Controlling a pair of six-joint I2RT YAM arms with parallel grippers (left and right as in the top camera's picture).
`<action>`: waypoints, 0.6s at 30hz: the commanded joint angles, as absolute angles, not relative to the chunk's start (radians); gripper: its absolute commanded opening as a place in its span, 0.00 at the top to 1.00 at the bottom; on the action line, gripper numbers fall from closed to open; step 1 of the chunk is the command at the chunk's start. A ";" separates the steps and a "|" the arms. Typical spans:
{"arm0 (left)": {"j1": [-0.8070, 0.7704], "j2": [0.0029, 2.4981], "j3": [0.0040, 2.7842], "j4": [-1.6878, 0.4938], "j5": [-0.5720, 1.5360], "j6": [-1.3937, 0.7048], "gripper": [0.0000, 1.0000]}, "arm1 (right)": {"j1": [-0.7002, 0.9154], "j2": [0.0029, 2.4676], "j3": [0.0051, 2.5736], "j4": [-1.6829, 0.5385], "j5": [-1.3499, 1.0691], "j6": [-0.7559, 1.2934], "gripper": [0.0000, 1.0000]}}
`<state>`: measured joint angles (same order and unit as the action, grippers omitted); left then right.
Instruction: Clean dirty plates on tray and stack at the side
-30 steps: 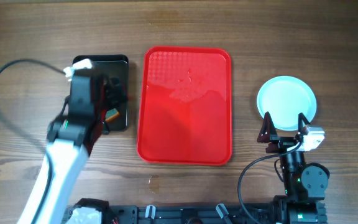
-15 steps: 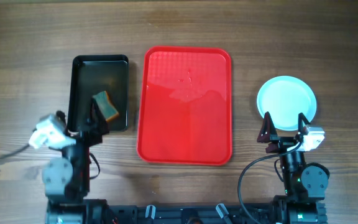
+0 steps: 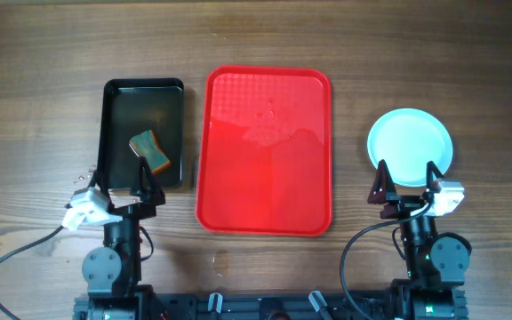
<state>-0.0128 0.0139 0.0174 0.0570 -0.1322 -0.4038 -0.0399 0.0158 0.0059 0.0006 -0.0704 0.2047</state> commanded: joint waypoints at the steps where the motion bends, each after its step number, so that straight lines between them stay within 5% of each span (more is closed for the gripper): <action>1: -0.009 0.003 0.006 -0.004 -0.131 -0.400 0.00 | -0.034 0.011 0.005 0.003 -0.082 0.216 0.00; 18: -0.009 0.010 0.006 -0.060 -0.131 -0.400 0.00 | -0.034 0.011 0.005 0.003 -0.082 0.216 0.00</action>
